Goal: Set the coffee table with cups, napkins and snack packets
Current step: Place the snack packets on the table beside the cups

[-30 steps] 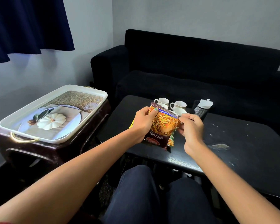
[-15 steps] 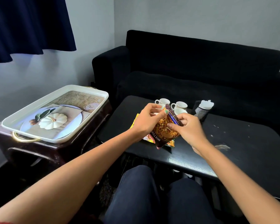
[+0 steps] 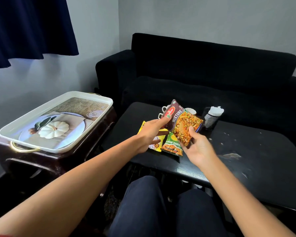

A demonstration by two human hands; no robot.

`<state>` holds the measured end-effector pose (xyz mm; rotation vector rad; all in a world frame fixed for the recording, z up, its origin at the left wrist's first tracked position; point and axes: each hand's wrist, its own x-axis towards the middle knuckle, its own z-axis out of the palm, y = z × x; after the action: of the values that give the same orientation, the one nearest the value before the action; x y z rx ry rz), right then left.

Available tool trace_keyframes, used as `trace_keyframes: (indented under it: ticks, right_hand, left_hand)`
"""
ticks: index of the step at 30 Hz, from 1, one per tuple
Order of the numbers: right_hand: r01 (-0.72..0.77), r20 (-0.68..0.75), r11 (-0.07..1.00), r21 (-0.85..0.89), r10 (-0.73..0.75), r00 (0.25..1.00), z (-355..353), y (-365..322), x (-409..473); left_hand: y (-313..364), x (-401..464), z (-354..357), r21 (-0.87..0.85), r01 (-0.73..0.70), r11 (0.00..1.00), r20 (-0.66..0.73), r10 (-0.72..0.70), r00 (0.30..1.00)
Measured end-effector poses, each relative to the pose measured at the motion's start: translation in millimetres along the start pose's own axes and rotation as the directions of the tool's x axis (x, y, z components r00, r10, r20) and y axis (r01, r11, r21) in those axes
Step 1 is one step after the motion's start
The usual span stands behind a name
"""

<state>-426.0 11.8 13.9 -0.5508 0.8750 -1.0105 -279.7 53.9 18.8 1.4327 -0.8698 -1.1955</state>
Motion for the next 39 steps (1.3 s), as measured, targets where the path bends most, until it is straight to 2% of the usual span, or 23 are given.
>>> trace_keyframes:
  ticks: [3,7,12,15,18,22,26,29,33,36,39]
  right_hand:
    - [-0.049,0.044,0.998,0.049,0.047,0.998,0.0,8.5,-3.8]
    - [-0.097,0.072,0.994,-0.051,0.1,0.992,-1.9,14.7,-6.0]
    - [-0.114,-0.058,0.976,-0.186,0.105,0.993,-8.6,18.9,0.8]
    - [0.031,-0.109,0.945,-0.327,-0.071,0.992,-11.8,20.2,5.0]
    - [0.219,-0.006,0.851,-0.478,-0.253,0.968,-15.3,20.6,4.9]
    - [0.364,0.204,0.75,-0.552,-0.303,0.931,-17.4,20.9,2.4]
    - [0.414,0.225,0.73,-0.543,-0.349,0.91,-24.0,21.2,-1.1]
    - [0.406,0.177,0.738,-0.539,-0.372,0.911,-35.1,22.5,-1.9]
    - [0.333,-0.052,0.791,-0.513,-0.415,0.908,-52.8,22.4,4.1]
    - [0.241,-0.198,0.836,-0.492,-0.378,0.905,-69.8,20.8,14.4]
    - [0.145,-0.274,0.859,-0.492,-0.311,0.91,-89.4,20.1,30.8]
  left_hand:
    - [-0.5,0.9,2.9,-0.089,-0.056,0.994,-0.079,0.049,0.996]
    - [1.4,1.3,4.7,-0.169,-0.116,0.979,-0.157,0.09,0.983]
    - [4.3,-1.3,5.3,-0.185,-0.228,0.956,-0.156,0.201,0.967]
    - [4.8,-2.4,4.1,-0.161,-0.264,0.951,-0.141,0.243,0.96]
    - [5.6,-3.7,3.5,-0.133,-0.271,0.953,-0.098,0.259,0.961]
    - [5.9,-8.2,4.5,-0.058,-0.194,0.979,0.02,0.195,0.981]
    - [3.3,-10.1,6.7,0.028,-0.091,0.995,0.035,0.09,0.995]
    - [1.8,-12.4,10.7,0.11,-0.029,0.994,0.106,0.017,0.994]
    - [-6.4,-15.4,17.5,0.316,0.008,0.949,0.253,-0.092,0.963]
    - [-15.6,-16.0,25.6,0.446,0.025,0.894,0.319,-0.186,0.929]
    - [-24.2,-15.5,35.7,0.519,0.02,0.855,0.351,-0.235,0.906]
